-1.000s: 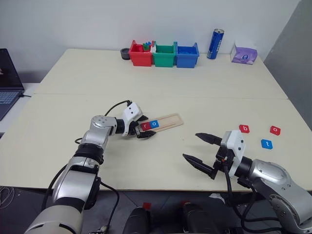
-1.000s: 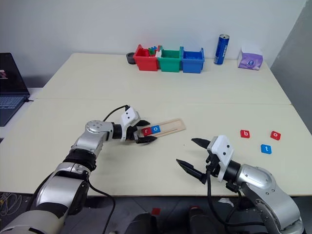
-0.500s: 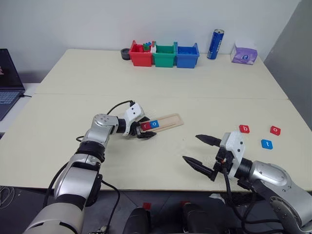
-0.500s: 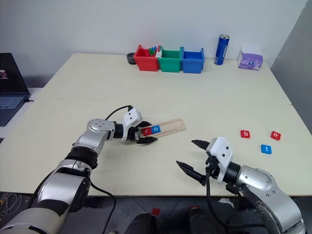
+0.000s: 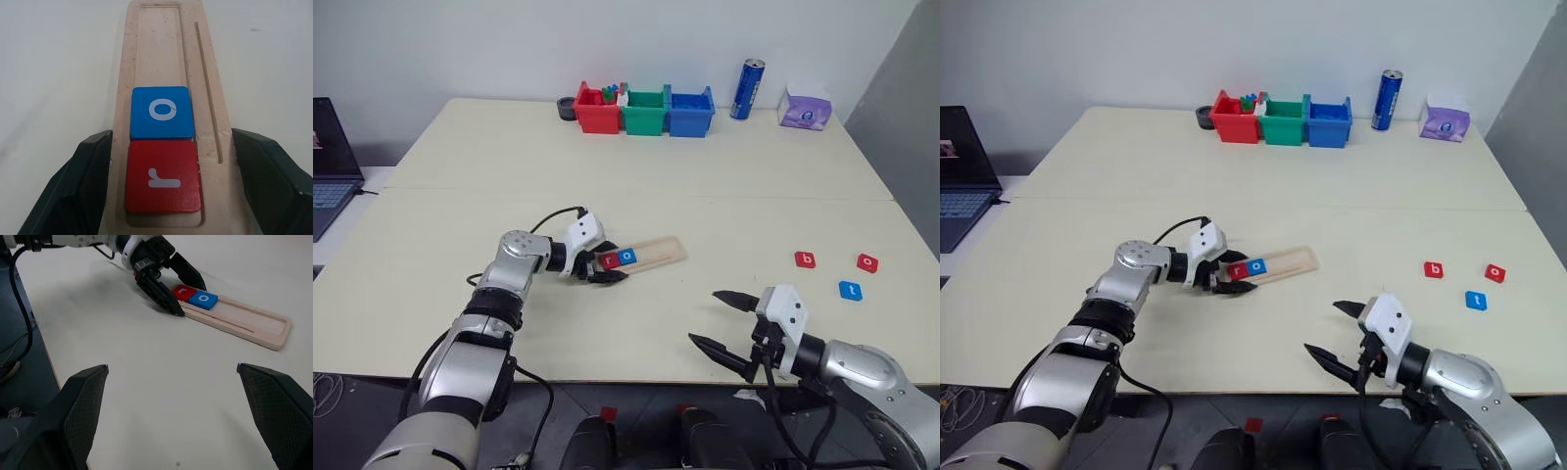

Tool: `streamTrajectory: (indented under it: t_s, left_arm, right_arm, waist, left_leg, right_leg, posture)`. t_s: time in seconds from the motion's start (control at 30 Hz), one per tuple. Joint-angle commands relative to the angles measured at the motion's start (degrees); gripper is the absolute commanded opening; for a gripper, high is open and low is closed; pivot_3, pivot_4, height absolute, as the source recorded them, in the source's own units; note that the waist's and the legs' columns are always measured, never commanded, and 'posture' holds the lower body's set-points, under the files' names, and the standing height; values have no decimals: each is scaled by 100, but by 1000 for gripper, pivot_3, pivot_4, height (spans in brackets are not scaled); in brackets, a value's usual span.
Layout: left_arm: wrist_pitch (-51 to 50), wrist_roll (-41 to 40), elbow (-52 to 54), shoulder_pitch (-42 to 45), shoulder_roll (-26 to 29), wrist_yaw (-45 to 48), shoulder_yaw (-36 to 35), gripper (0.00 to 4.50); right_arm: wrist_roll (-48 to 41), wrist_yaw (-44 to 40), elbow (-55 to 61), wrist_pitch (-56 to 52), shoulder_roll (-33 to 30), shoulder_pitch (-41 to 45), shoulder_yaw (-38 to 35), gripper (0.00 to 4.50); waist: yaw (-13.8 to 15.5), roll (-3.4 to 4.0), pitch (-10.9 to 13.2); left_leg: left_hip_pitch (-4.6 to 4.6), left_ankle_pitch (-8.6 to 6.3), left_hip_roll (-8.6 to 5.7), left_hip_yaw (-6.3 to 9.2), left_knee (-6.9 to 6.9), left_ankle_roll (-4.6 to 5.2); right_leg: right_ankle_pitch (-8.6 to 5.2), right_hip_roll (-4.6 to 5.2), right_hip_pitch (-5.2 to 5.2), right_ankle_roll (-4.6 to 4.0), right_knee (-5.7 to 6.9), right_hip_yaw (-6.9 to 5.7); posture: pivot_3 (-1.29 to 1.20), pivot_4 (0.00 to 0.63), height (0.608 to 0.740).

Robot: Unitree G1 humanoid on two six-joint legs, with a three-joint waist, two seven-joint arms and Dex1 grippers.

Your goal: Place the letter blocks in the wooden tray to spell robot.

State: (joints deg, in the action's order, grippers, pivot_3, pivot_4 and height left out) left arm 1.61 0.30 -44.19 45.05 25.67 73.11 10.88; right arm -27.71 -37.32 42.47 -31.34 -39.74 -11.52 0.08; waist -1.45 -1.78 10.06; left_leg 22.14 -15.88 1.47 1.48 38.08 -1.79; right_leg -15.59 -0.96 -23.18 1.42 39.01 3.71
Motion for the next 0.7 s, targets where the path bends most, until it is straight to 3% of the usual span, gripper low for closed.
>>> streamTrajectory:
  t_s: [0.03, 0.27, 0.5, 0.7]
  left_arm:
    - [-71, 40, 666, -142, -178, 344, 387, 3386]
    - [-588, -60, 1268, -150, -654, 383, 723, 3386]
    - [-855, 10, 1423, -95, -1035, 202, 958, 3386]
    - [-853, 107, 1497, -149, -1026, 51, 1051, 3386]
  right_arm:
    - [106, -451, 158, 275, -444, -539, -531, 4500]
    - [206, -630, 97, 447, -628, -1326, -1264, 4500]
    - [104, -513, 215, 287, -573, -1391, -1653, 4500]
    - [46, -452, 257, 225, -518, -1286, -1716, 4500]
  waist:
    - [37, -1, 0]
    - [39, -3, 0]
    - [-35, -3, 0]
    - [-29, -3, 0]
  left_leg:
    - [1, 0, -1, 0, 1, 0]
    - [5, 0, -12, -3, 12, 1]
    - [-3, 0, -11, -4, 9, 0]
    - [-3, 0, -11, -5, 9, 0]
  right_leg:
    - [0, 3, 1, 0, -1, 0]
    - [-2, -4, 1, 6, 1, 4]
    - [-2, -21, 1, 6, 4, 9]
    - [-2, -22, 1, 6, 4, 10]
  posture:
    - [0, 150, 740]
    - [0, 150, 740]
    - [0, 150, 740]
    - [0, 150, 740]
